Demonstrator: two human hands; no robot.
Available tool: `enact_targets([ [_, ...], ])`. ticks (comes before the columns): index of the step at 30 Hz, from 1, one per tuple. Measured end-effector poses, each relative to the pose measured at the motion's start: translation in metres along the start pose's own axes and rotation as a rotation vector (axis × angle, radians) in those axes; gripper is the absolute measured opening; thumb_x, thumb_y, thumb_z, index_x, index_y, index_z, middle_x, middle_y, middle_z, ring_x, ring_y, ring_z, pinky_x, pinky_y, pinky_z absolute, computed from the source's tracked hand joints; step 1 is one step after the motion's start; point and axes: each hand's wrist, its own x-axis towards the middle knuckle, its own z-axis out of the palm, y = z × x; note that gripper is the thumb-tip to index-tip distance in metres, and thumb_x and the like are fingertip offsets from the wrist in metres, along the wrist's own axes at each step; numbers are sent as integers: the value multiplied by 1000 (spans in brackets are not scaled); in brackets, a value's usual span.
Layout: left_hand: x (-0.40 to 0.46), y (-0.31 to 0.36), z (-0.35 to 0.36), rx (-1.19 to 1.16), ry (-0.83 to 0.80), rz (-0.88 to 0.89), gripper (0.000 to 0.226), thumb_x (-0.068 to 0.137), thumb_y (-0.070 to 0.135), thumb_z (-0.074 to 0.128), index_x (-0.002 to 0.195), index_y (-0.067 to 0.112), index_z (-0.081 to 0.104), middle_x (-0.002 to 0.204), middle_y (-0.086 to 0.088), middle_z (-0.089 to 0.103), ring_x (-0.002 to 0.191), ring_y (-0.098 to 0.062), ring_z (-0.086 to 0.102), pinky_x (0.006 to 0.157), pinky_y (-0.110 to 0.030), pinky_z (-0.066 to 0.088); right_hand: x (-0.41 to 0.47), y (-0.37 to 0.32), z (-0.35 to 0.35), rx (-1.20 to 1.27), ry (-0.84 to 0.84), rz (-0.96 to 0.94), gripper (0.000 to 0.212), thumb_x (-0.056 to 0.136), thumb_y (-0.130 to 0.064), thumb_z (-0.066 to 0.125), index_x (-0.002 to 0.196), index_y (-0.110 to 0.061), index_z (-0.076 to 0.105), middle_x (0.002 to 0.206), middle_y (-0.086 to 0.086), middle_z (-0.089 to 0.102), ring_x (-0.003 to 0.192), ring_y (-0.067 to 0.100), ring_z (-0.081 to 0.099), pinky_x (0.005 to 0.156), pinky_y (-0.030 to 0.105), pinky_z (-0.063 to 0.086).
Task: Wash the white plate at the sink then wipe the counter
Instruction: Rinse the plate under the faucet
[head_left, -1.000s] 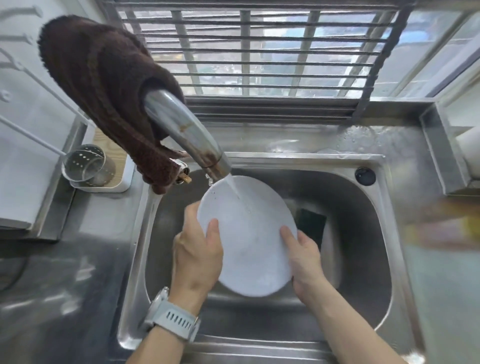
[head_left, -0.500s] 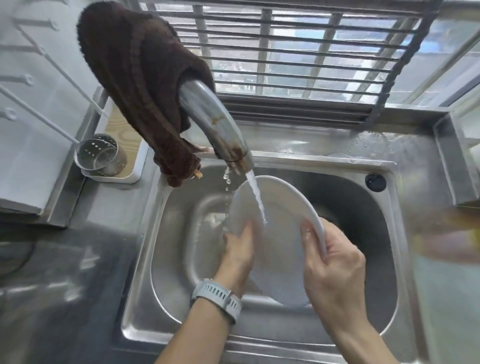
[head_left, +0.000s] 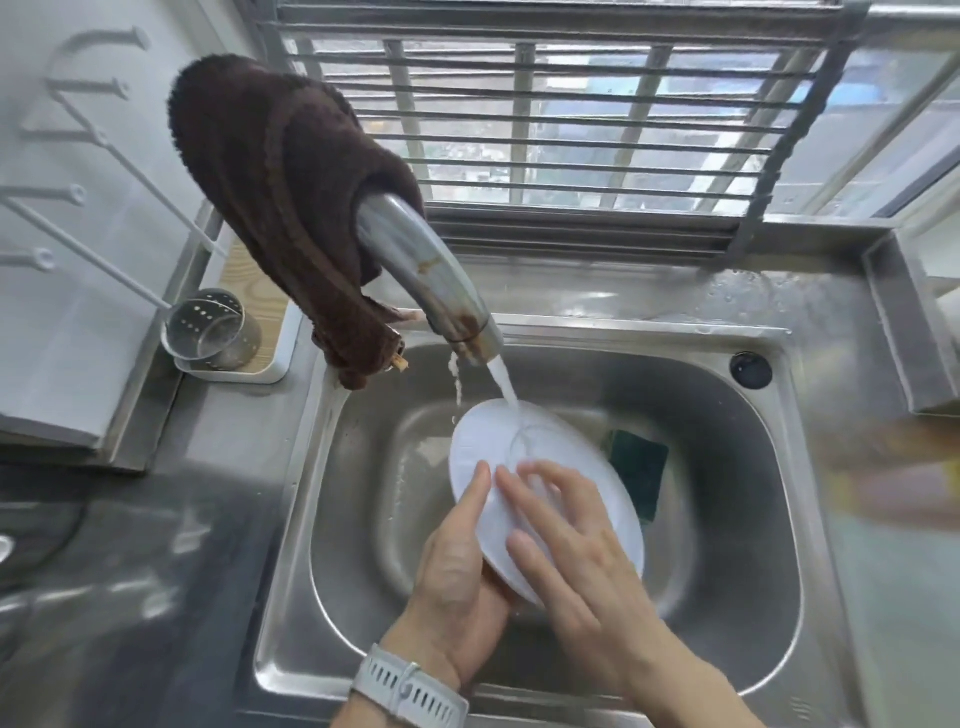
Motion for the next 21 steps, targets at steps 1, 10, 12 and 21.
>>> enact_targets([
  [1,1,-2,1,18,-18,27,56,102,49,50,142,11,58,144,-12,60,133,-28,58,116,-44,41,12,3,1,-46,-9,-14,54,104,-51,30,156,-36,30,160,-15,21,152,12,16,122,41,21],
  [10,-3,8,-9,72,13,146,45,90,55,64,123,26,73,125,-11,73,114,-31,71,82,-48,61,65,37,-11,-161,103,334,64,90,-73,17,151,-52,18,158,-4,31,144,23,32,117,47,29],
  [12,-3,9,-10,84,9,164,43,89,57,65,121,29,73,124,-9,74,112,-30,72,80,-47,61,57,41,-8,-26,192,483,66,85,-82,18,147,-58,18,146,4,41,129,30,45,108,52,39],
  [21,12,26,2,123,321,347,63,63,55,85,104,8,77,95,-13,80,84,-31,78,63,-42,63,72,31,-39,101,756,608,75,78,-84,52,57,-13,39,52,-5,47,52,19,47,53,34,37],
])
